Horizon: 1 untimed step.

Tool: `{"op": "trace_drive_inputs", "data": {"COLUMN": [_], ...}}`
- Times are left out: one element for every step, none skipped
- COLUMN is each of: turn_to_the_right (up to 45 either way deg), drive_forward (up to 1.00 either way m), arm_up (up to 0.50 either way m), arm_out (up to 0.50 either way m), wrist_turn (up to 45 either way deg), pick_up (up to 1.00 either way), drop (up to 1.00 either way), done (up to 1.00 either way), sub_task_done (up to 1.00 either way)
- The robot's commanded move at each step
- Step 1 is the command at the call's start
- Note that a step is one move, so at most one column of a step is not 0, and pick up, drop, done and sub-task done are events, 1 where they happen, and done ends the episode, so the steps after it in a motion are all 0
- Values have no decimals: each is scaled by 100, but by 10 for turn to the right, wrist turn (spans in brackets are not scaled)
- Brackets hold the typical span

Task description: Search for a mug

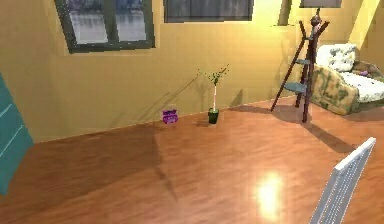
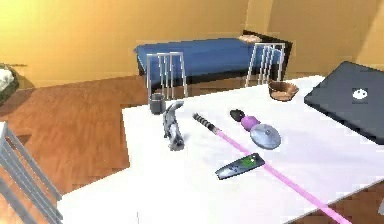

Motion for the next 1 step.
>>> {"op": "trace_drive_inputs", "data": {"turn_to_the_right": [0], "drive_forward": [85], "arm_up": [0], "arm_out": [0], "wrist_turn": [0], "pick_up": [0], "drop": [0], "done": [0], "sub_task_done": [0]}}
